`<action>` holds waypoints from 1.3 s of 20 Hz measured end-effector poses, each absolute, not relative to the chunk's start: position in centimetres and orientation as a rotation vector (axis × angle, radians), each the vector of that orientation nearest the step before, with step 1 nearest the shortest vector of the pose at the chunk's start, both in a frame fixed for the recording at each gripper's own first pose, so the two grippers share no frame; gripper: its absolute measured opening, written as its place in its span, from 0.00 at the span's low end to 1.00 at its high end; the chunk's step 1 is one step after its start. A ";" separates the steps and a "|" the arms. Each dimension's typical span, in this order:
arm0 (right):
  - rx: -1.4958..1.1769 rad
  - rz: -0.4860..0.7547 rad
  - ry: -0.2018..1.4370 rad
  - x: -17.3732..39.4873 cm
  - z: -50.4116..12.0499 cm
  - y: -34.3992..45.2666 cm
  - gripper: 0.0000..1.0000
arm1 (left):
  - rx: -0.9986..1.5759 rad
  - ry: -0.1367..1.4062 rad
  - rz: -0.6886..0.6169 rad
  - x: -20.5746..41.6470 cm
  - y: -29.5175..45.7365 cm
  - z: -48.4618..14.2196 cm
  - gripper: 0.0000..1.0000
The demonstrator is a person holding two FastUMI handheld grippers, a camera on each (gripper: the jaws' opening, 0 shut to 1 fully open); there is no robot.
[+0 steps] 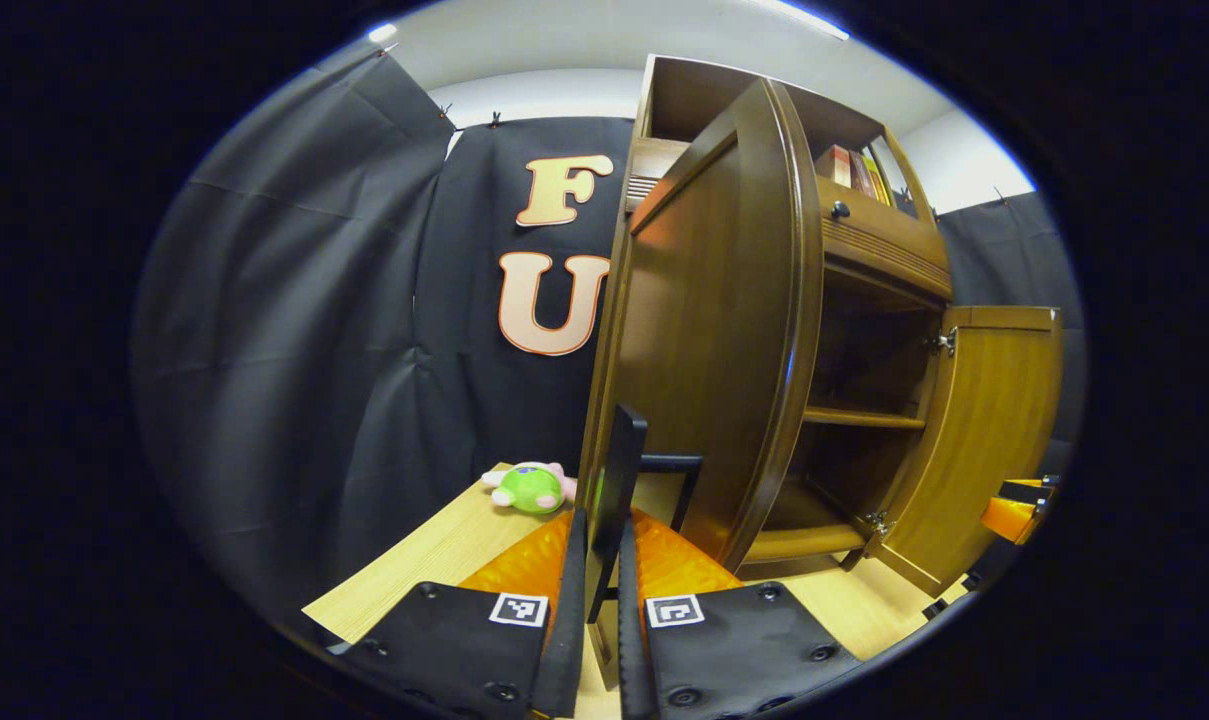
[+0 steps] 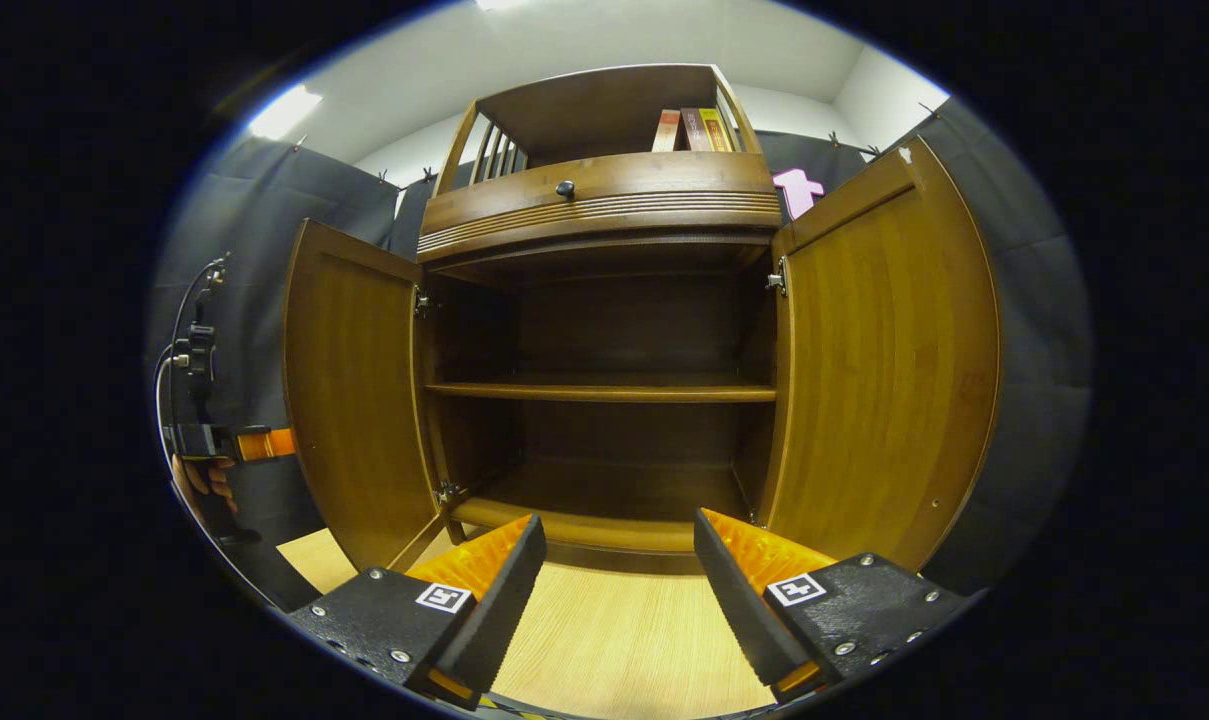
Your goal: Open the right door of the double-door shoe cabinet with the right hand, and open the left door with the left hand.
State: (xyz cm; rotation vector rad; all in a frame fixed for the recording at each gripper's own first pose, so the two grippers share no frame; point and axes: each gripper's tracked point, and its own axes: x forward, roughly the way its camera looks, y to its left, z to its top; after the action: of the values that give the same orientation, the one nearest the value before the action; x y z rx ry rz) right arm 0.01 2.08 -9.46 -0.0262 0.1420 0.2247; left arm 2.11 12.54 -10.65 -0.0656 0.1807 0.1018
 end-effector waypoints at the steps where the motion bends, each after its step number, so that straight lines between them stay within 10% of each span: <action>1: -0.025 0.219 0.139 0.1 -9.4 2.2 0.94 | -0.064 0.178 0.090 1.9 13.2 -10.5 0.15; 18: -0.004 0.139 0.088 -0.8 -7.9 3.6 0.92 | -0.003 0.176 -0.168 2.7 20.6 -10.0 0.22; 26: -0.009 0.127 0.085 -1.0 -7.8 2.0 0.92 | 0.047 0.164 -0.069 -2.7 21.2 -8.4 0.26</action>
State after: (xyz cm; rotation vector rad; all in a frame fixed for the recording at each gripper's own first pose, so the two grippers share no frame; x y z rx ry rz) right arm -1.02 1.98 -7.85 -0.0093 0.0854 0.1271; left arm -2.65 21.17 -8.45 0.0467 0.1638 -0.0694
